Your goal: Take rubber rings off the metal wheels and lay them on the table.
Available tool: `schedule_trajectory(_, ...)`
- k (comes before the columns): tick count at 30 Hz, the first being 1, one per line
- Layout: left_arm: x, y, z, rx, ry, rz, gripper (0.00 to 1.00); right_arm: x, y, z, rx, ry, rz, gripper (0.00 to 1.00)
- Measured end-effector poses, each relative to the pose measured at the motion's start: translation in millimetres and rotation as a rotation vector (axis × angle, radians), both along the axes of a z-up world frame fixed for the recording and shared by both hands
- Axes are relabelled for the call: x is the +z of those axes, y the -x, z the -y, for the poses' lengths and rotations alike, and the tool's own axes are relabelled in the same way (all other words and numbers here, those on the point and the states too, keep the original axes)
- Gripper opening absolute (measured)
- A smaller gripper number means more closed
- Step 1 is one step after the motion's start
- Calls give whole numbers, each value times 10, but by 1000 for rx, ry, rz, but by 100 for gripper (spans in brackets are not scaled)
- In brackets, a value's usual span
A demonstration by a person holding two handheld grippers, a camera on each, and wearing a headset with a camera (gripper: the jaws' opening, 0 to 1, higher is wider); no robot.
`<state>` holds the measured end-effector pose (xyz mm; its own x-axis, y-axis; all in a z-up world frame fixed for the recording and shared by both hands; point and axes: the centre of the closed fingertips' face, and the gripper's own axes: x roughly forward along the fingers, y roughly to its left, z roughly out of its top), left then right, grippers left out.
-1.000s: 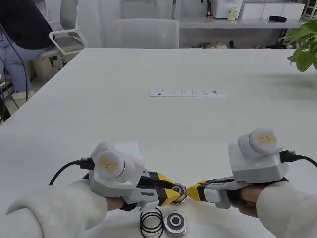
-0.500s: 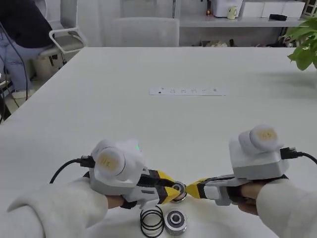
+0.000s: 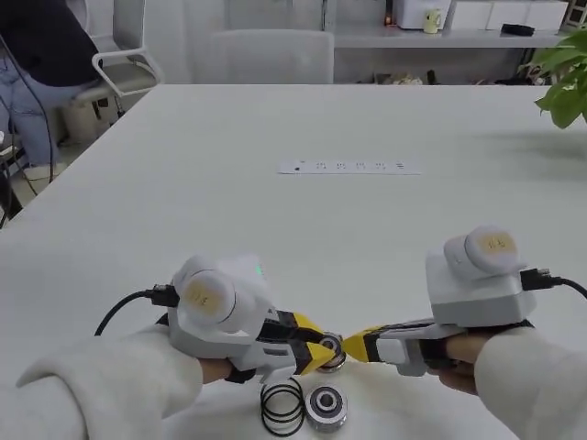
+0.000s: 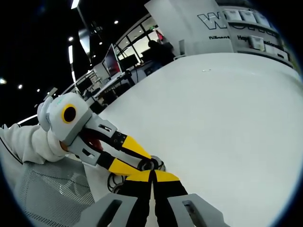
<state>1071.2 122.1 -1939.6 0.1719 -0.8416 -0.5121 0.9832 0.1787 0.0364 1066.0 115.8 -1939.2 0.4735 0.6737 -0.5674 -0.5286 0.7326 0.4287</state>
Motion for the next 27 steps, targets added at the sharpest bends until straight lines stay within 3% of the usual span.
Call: schedule_trajectory(27,0,-6,1,11,11,-12,7,1,-1,-19,5,-1,7,0)
